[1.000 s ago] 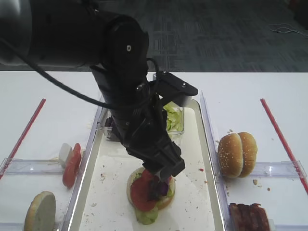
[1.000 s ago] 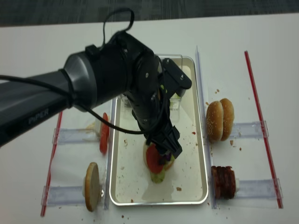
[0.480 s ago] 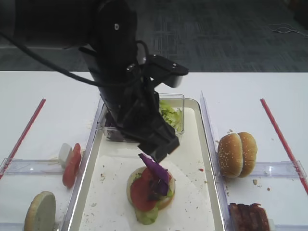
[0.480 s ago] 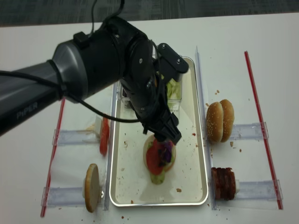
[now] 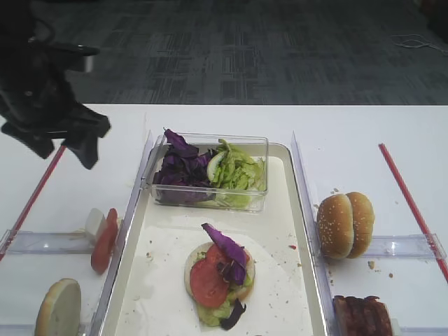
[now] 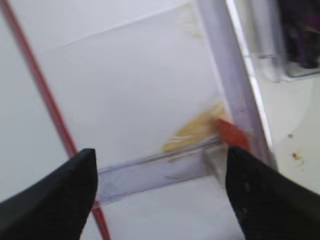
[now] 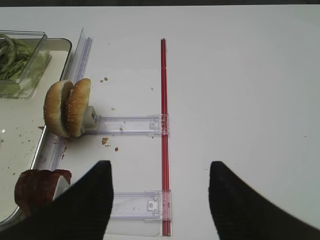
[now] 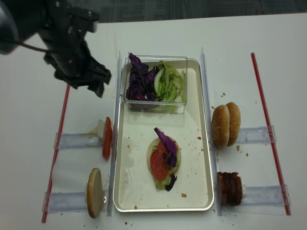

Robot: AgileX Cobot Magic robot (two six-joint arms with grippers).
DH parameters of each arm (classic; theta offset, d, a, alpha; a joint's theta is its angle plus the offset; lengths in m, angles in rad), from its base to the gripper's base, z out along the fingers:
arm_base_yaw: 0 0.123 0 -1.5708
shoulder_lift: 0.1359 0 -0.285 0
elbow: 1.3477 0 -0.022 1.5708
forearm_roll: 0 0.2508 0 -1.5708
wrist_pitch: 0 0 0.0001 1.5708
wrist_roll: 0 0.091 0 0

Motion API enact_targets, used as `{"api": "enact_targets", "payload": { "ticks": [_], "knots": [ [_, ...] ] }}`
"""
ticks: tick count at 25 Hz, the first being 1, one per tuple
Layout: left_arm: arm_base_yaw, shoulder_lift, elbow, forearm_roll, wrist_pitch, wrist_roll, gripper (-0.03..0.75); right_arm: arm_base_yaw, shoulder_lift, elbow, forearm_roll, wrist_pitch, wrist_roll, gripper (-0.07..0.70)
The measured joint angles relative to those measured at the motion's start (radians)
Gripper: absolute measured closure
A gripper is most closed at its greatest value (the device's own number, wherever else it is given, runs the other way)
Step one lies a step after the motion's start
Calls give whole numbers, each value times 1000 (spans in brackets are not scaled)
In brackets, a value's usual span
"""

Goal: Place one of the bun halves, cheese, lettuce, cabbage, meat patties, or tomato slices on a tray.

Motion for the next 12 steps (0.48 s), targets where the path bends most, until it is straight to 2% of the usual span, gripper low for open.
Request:
{"api": "enact_targets", "payload": {
  "ticks": [2,4,12],
  "knots": [
    [69,0,0,0,20,0,189,0,0,0,0,0,0,167],
    [107,0,0,0,32,0,189,0,0,0,0,0,0,167],
    [151,0,0,38,36,-13,189,0,0,0,0,0,0,167]
  ]
}}
